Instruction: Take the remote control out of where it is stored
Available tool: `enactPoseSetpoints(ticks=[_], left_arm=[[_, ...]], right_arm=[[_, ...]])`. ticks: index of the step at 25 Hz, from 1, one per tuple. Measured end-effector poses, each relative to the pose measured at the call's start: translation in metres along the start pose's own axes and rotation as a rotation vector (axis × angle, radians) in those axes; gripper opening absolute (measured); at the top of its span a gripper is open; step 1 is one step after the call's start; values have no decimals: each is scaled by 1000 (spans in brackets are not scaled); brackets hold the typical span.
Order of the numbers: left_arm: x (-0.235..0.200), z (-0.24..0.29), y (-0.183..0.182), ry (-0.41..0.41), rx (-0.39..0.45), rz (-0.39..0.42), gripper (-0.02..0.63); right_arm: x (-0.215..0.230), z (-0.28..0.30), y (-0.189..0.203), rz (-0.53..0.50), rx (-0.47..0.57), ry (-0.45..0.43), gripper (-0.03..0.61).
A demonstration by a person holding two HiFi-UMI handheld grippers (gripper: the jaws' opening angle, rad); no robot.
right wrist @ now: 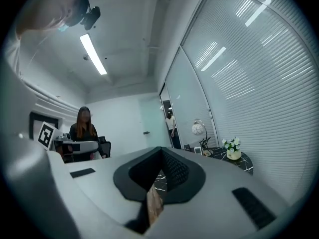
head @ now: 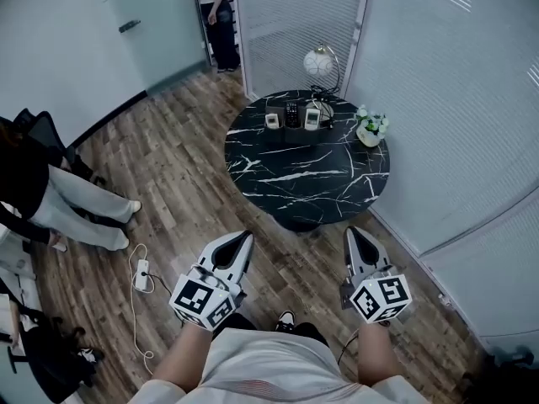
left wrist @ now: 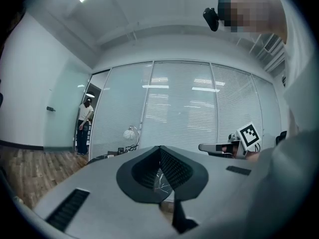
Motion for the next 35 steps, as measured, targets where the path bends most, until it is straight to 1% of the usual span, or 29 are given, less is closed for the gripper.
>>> enactPoseSetpoints(ticks=[8,15,20,25,31,35], left_arm=[[-15,55,-8,15,13,17,9],[-46,112,-19,75,38,28,9],[-90,150,-27,110,33,19,9],[-149,184,-38,152,12,25,9],[-227,217,-52,188,-3,24,9],[-268,233,-52,208,-17,24,9]], right_arm=[[34,29,-8,-6,5,-4,11],[62,64,-25,-40,27,54,11],[67,116,-34,-50,13,81,11],[64,182,-49,-53,5,114,11],[57,258,-60,-52,-7,176,11],[54,295,-61,-56,-17,226,12]])
Point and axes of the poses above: the fingertips, and each gripper's own axes: z forward along the fingers, x to its right, y out of its underside, the point moved 5 cm from there along -z, backward along the fingers, and after that the axes turned 5 degrees about -x, right-handed, at the moved point
